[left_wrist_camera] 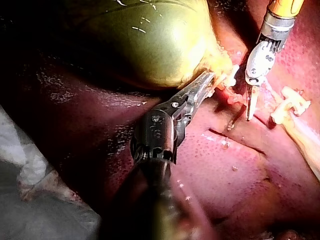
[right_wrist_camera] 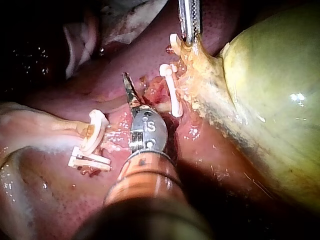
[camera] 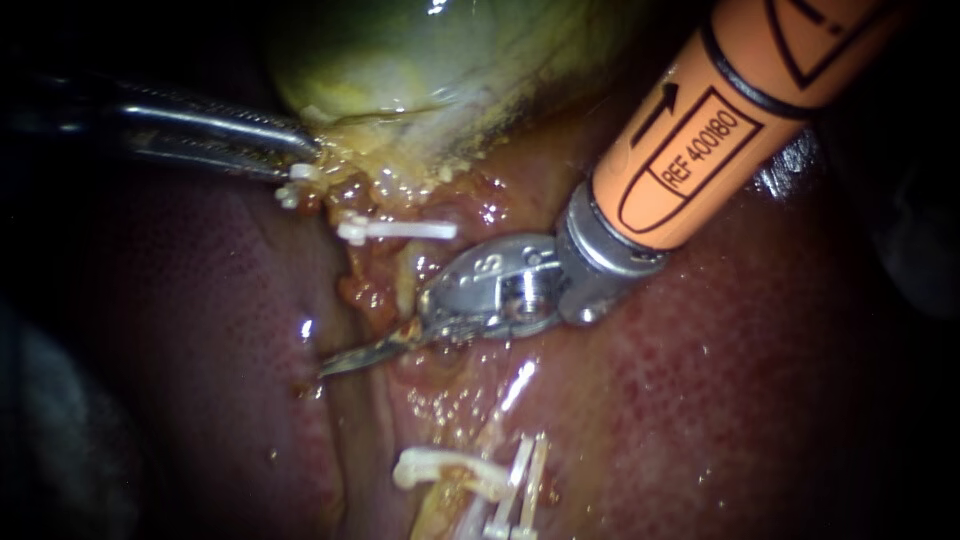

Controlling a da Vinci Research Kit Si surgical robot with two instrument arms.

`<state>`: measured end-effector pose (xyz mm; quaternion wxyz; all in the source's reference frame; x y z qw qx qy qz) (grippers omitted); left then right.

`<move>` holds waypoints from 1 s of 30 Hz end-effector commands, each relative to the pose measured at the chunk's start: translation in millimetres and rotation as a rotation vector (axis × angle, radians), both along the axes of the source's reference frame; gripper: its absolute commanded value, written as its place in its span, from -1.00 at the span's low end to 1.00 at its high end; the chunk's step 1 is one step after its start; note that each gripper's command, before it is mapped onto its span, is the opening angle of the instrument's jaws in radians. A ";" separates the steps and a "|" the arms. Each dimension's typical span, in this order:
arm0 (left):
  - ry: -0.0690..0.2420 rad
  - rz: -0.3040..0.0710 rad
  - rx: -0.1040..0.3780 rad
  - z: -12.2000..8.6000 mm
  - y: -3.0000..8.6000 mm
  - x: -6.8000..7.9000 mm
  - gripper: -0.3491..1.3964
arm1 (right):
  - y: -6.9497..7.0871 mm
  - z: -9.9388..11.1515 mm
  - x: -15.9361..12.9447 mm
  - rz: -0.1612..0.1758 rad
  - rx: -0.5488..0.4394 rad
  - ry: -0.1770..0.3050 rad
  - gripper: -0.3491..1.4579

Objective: Go back from the cut right tube

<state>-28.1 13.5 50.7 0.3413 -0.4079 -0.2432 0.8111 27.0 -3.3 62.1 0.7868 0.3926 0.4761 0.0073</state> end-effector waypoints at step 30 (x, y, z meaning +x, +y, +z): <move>-0.001 0.003 -0.002 0.6 0.1 0.4 -1.00 | -1.0 -3.9 -11.7 0.490 -0.337 -0.214 0.99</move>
